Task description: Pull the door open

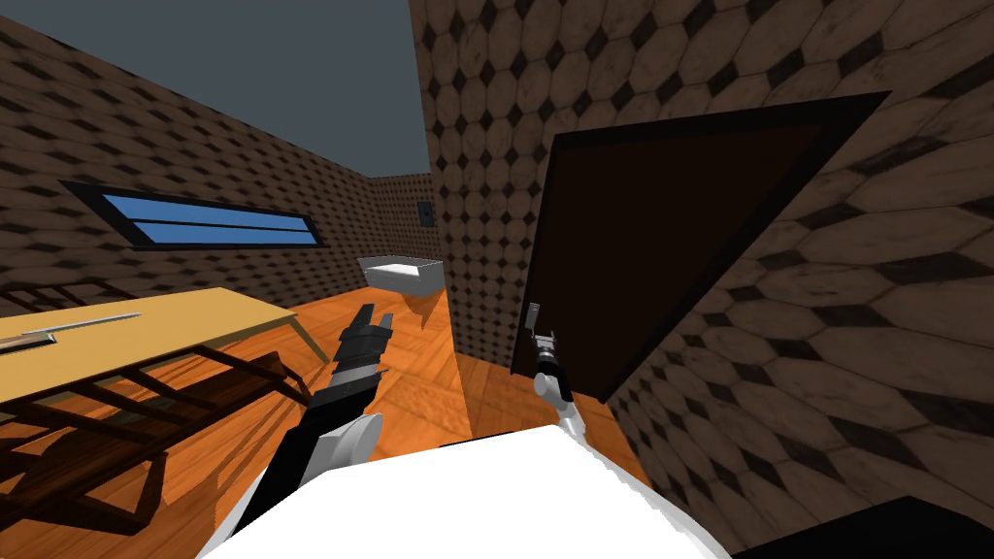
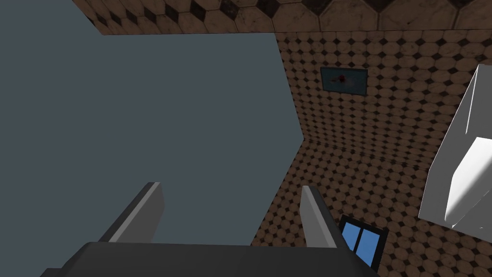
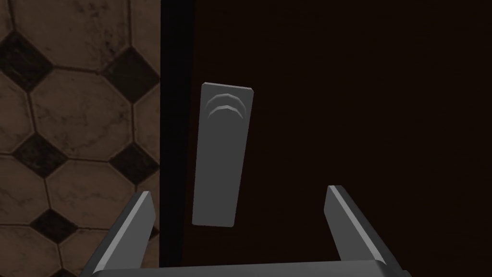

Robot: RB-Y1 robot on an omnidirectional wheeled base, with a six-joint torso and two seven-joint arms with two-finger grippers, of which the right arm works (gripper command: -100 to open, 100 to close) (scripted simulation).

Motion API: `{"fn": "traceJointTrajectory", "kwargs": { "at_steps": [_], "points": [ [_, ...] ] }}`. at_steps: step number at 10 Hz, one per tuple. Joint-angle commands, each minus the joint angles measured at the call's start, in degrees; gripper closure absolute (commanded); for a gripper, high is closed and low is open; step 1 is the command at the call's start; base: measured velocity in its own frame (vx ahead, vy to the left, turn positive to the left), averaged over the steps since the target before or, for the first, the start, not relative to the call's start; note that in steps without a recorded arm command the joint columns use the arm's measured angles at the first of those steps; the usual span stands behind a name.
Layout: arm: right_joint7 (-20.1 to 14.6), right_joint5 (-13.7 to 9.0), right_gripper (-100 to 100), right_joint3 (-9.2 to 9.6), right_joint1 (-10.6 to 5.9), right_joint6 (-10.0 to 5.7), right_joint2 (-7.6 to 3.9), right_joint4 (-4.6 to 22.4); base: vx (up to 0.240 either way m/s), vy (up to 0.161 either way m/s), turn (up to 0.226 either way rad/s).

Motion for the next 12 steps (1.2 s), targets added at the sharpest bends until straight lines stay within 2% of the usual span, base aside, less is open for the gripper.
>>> {"fn": "traceJointTrajectory", "kwargs": {
  "at_steps": [1,4,5,6,12],
  "points": [
    [-2.1,-1.2,-100,-0.26,-0.56,0.48,0.29,1.5,0.108,-0.075,0.094],
    [-4.3,-2.6,-100,-0.60,-1.42,0.95,0.84,3.3,0.092,-0.086,0.072],
    [-3.7,-2.3,-100,-0.58,-1.40,0.89,0.70,3.0,0.039,-0.034,0.017],
    [-5.2,-3.0,-100,-1.20,-1.12,0.59,-1.17,3.8,0.116,-0.029,0.106],
    [-9.9,-5.0,-100,-3.53,0.03,-0.39,-7.12,6.3,0.192,-0.015,0.112]
  ]
}}
